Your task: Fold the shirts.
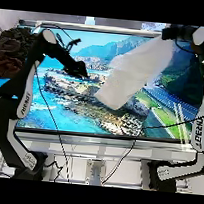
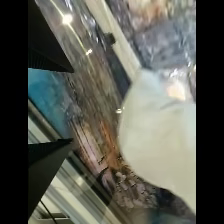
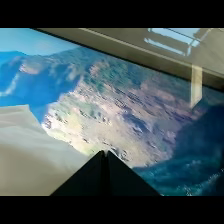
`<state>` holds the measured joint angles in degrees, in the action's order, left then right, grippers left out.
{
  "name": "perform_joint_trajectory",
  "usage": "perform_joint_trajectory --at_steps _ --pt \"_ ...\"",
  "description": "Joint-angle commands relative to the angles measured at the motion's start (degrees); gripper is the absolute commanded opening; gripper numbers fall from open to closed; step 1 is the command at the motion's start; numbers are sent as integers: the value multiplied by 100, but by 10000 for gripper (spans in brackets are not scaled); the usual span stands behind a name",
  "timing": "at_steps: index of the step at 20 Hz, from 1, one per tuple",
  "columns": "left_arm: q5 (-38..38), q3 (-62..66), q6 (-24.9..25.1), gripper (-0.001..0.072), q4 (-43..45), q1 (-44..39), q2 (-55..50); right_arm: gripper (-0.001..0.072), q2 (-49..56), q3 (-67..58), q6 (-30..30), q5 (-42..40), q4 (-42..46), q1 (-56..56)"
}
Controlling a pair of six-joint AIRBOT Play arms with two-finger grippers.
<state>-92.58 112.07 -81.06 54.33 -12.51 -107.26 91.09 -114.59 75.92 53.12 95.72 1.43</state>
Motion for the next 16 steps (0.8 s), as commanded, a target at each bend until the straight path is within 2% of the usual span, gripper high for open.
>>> perform_joint_trajectory --at_steps 1,3,5,6,9,12,14,15,16 --pt "168 -260 -63 500 7 -675 -133 21 -4 166 435 284 308 -470" --pt "601 -601 -68 526 24 -960 -256 22 -4 358 422 393 127 -645" --pt "1266 -1003 -245 629 -157 -1154 -354 22 -4 525 393 472 103 -680" --pt "1624 -1156 -323 653 -332 -1211 -391 22 -4 608 350 466 87 -680" --pt "2474 -1368 -348 652 -1025 -1268 -608 22 -4 820 350 382 -50 -678" --pt "2721 -1368 -479 652 -1200 -1292 -905 22 4 868 341 332 -173 -675" --pt "2761 -1368 -485 625 -1246 -1307 -1062 22 4 868 334 310 -195 -675" --pt "2852 -1368 -483 576 -1228 -1307 -1097 23 4 868 332 313 -192 -675" --pt "3001 -1368 -463 486 -1233 -1305 -1108 23 4 868 334 313 -195 -675"
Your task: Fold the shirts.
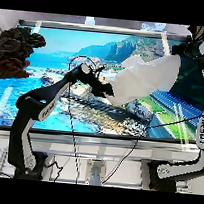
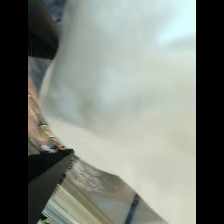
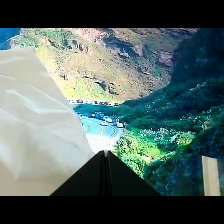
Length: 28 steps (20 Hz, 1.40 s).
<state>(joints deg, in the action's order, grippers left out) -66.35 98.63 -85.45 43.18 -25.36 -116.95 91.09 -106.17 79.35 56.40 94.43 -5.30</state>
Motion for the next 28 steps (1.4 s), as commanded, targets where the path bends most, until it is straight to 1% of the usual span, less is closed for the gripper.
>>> perform_joint_trajectory --at_steps 1,2,3,4,6,8,10,12,15,17,19,21,24,26,28 --pt "529 -9 -22 338 -138 -20 -138 22 4 26 -9 -13 -66 -2" --pt "577 50 35 233 -177 -20 -138 22 4 26 -9 -13 -63 -2" --pt "551 166 177 150 -282 -17 -138 22 4 26 -9 -20 -63 -2" --pt "466 339 365 13 -424 -4 -136 22 4 26 -9 -42 -61 -4" --pt "227 872 573 15 -577 11 -127 22 4 26 -7 -129 -61 -2" --pt "26 1639 656 14 -492 85 4 22 2 22 -2 -146 4 -7" --pt "-57 2199 719 14 -247 278 345 22 -7 22 39 -111 372 -9" --pt "-13 2229 743 14 107 669 1016 22 -39 22 87 -76 601 -9" --pt "-120 2218 734 14 1102 1445 2114 22 -175 22 195 -164 560 -9" --pt "-66 2218 730 15 1729 1923 2732 22 -302 22 188 -164 96 -7" --pt "-122 2218 813 14 1893 2251 3178 21 -463 22 105 -175 -791 7" --pt "-127 2218 1047 14 2081 2396 3510 20 -728 22 -264 -125 -1458 98" --pt "-345 2218 1058 14 2490 2465 3971 21 -1425 22 -334 140 -1499 236" --pt "-804 2218 1198 14 2564 2452 4306 20 -2024 22 -463 444 -1517 247" --pt "-1294 2218 1196 13 2492 2439 4688 20 -2671 22 -461 844 -1519 247"
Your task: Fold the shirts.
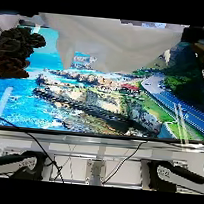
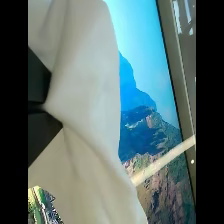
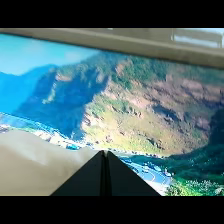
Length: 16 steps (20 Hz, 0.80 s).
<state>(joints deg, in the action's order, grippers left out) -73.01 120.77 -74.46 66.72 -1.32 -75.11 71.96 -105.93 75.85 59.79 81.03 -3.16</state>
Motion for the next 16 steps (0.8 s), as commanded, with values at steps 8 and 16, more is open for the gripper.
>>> perform_joint_trajectory --at_steps 8,16 --pt "-1991 2 -378 13 -721 -271 1467 19 -2553 0 396 2791 -299 31" --pt "-1735 -2490 -63 13 -667 -271 793 19 -2249 2240 540 2385 -85 28"
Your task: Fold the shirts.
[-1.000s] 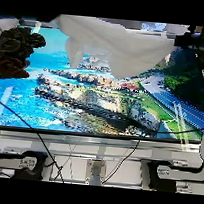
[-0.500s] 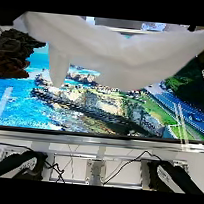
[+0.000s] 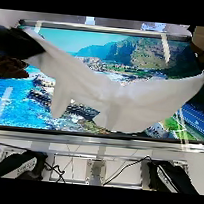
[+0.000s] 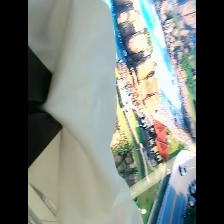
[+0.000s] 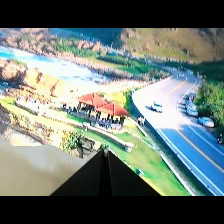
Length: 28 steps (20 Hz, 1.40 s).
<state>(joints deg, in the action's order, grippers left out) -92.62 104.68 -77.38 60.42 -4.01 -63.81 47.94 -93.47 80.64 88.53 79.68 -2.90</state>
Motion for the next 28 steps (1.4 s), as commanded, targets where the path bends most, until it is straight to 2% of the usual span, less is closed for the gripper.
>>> perform_joint_trajectory --at_steps 1,3,5,7,8,9,10,11,12,14,17,20,23,25,28 --pt "492 -1174 348 14 -37 -2 -568 20 332 1403 61 -881 -11 2" --pt "1204 -1639 573 14 -37 -2 -1167 19 929 2297 59 -2151 -212 2" --pt "1996 -1827 800 15 -33 0 -1899 20 1700 2889 59 -3764 -570 4" --pt "2911 -1827 883 15 -39 -2 -2608 23 2492 3171 61 -5414 -1067 7" --pt "3353 -1827 881 28 -39 -2 -2894 24 2852 3185 61 -5947 -1329 4" --pt "3757 -1825 879 157 -42 0 -3143 40 3165 3185 61 -6376 -1628 4" --pt "4079 -1825 852 349 -46 0 -3316 99 3373 3185 59 -6647 -1853 4" --pt "4378 -1825 837 489 -44 0 -3427 259 3506 3185 59 -6846 -2039 2" --pt "4638 -1825 839 525 -39 4 -3462 399 3541 3185 57 -6968 -2074 2" --pt "4977 -1679 841 527 -33 44 -3462 427 3462 3180 33 -7064 -1891 -13" --pt "4559 -890 883 527 299 114 -3445 426 3115 3178 35 -6732 -1180 -101" --pt "3440 522 975 525 1366 184 -3287 424 2332 3180 37 -6137 -444 -330" --pt "2271 1582 1008 338 1976 267 -2868 424 1198 3185 35 -5180 22 -595" --pt "1766 1480 1193 338 2133 365 -2385 424 542 3185 42 -4424 411 -730" --pt "544 1198 1294 338 2326 503 -2048 424 37 3187 63 -3200 643 -1104"
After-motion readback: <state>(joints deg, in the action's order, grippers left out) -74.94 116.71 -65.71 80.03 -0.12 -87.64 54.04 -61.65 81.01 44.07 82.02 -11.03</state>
